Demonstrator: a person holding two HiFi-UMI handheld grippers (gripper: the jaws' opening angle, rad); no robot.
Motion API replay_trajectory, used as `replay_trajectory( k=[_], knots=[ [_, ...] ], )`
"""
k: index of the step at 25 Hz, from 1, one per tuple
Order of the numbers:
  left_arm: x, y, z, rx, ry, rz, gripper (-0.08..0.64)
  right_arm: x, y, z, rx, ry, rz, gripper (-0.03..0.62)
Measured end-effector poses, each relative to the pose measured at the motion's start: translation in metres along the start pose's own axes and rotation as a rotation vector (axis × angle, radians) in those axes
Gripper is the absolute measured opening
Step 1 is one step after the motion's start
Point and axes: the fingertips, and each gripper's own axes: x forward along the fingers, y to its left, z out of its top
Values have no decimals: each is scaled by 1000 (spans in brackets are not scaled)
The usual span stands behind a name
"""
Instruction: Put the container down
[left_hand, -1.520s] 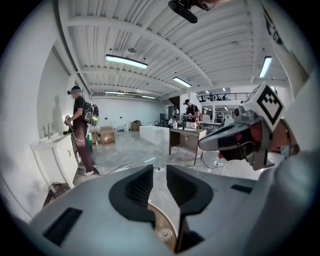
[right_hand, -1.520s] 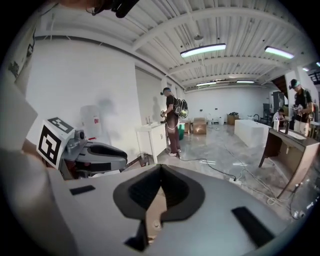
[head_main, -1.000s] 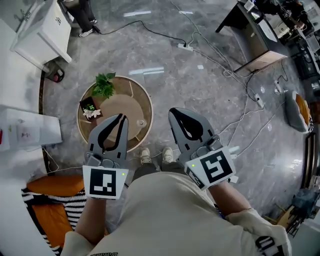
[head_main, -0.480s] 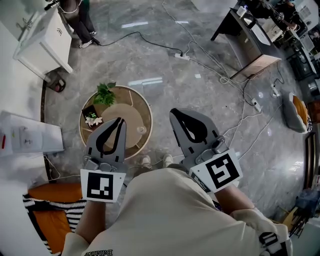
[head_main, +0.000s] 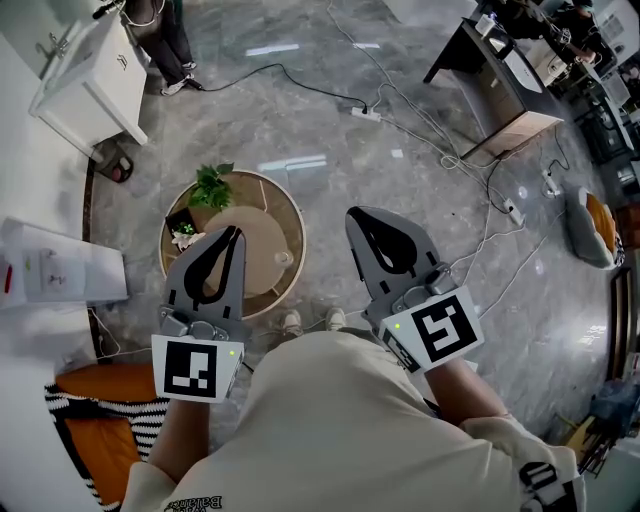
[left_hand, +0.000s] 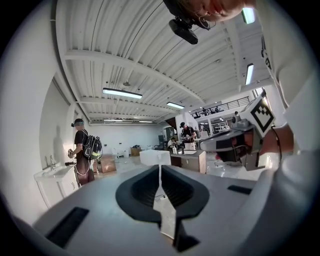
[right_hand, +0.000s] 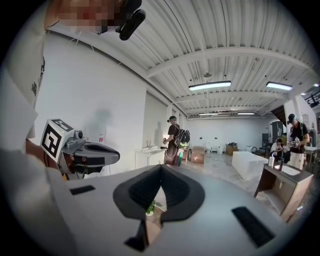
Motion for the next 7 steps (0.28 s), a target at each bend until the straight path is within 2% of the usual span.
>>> replay_trajectory(
  k=[7],
  knots=[
    [0, -1, -4, 6, 12, 12, 17, -4, 2, -3, 7, -3, 6, -3]
  ],
)
